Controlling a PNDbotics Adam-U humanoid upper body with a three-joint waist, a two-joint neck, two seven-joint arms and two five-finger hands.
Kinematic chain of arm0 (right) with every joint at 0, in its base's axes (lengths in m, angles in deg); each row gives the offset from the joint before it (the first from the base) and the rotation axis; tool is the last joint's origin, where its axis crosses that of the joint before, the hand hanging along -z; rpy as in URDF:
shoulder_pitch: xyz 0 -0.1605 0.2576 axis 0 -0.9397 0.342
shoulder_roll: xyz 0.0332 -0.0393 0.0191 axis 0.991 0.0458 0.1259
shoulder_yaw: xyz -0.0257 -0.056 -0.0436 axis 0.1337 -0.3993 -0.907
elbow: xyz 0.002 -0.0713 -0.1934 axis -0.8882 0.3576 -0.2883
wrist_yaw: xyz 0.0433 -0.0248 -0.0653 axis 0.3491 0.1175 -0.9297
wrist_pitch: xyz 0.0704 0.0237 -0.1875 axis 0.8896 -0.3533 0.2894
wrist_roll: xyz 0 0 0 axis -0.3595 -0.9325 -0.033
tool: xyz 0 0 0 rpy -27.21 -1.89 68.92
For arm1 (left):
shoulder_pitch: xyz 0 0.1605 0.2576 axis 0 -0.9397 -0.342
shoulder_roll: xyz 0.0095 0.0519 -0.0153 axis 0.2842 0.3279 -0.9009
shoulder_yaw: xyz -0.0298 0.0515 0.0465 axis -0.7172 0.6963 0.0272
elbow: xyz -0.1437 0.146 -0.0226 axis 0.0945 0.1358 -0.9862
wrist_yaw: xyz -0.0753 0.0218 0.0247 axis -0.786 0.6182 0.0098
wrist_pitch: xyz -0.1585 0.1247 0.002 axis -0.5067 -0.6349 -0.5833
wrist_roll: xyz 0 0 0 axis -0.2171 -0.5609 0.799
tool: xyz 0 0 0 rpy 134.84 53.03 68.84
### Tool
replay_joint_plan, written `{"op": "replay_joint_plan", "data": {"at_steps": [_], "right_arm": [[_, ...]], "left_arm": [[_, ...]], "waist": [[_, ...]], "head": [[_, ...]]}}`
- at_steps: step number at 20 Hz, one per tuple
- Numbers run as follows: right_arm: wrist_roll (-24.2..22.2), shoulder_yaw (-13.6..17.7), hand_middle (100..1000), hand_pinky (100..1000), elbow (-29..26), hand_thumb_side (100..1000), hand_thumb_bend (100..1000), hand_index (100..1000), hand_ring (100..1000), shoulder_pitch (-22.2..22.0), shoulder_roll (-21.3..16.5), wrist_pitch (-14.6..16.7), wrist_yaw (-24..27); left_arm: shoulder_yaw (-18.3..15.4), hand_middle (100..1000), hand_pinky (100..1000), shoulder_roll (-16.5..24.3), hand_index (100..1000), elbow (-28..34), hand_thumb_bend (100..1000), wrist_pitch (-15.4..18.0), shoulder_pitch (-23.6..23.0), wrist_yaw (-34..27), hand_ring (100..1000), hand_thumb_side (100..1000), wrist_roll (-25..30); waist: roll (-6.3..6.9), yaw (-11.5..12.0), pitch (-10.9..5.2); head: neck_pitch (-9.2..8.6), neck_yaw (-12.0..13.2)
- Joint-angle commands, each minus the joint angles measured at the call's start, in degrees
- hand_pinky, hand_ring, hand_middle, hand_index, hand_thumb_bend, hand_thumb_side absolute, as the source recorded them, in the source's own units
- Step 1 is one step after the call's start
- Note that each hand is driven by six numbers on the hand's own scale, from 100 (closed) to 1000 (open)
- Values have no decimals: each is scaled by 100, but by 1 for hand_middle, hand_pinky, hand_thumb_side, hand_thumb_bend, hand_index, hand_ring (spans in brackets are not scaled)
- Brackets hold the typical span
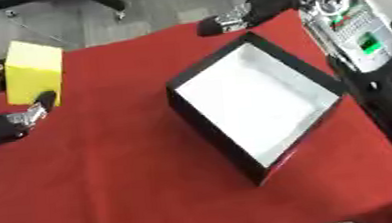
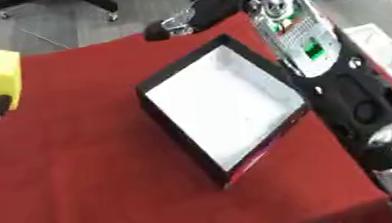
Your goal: Pick up the objects with one hand, pass them to the other hand, and then place them into the box on the other side of the table.
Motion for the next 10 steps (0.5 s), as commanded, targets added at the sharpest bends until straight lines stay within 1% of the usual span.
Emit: {"op": "replay_joint_plan", "data": {"at_steps": [1, 2, 3, 4, 9, 10], "right_arm": [[86, -58, 824, 854, -48, 234, 835, 866, 901, 172, 67, -113, -113], [107, -88, 822, 854, -45, 233, 835, 865, 900, 191, 104, -145, -128], [114, -121, 819, 853, -43, 231, 878, 864, 898, 209, 134, -174, -144], [111, -153, 820, 853, -43, 233, 834, 863, 897, 230, 163, -200, -162], [58, -278, 820, 852, -70, 232, 834, 863, 897, 325, 292, -287, -221], [50, -301, 819, 852, -71, 233, 834, 863, 897, 341, 321, -314, -246]], "left_arm": [[5, 598, 815, -118, 666, 180, 100, 99, 6, 148, 770, 461, -206], [15, 596, 812, -170, 666, 198, 100, 133, -15, 192, 767, 464, -269], [26, 593, 807, -211, 667, 208, 100, 166, -31, 245, 761, 467, -323], [37, 591, 805, -248, 668, 213, 100, 199, -44, 314, 759, 467, -368], [80, 572, 789, -448, 664, 223, 100, 382, -55, 926, 735, 466, -514], [89, 561, 781, -498, 663, 227, 100, 416, -46, 1098, 723, 444, -556]], "waist": [[-75, 66, -134], [-75, 99, -126], [-77, 131, -121], [-81, 160, -117], [-99, 272, -97], [-100, 294, -93]], "head": [[8, -91], [1, -108], [0, -128], [-5, -146], [-36, -210], [-38, -223]]}}
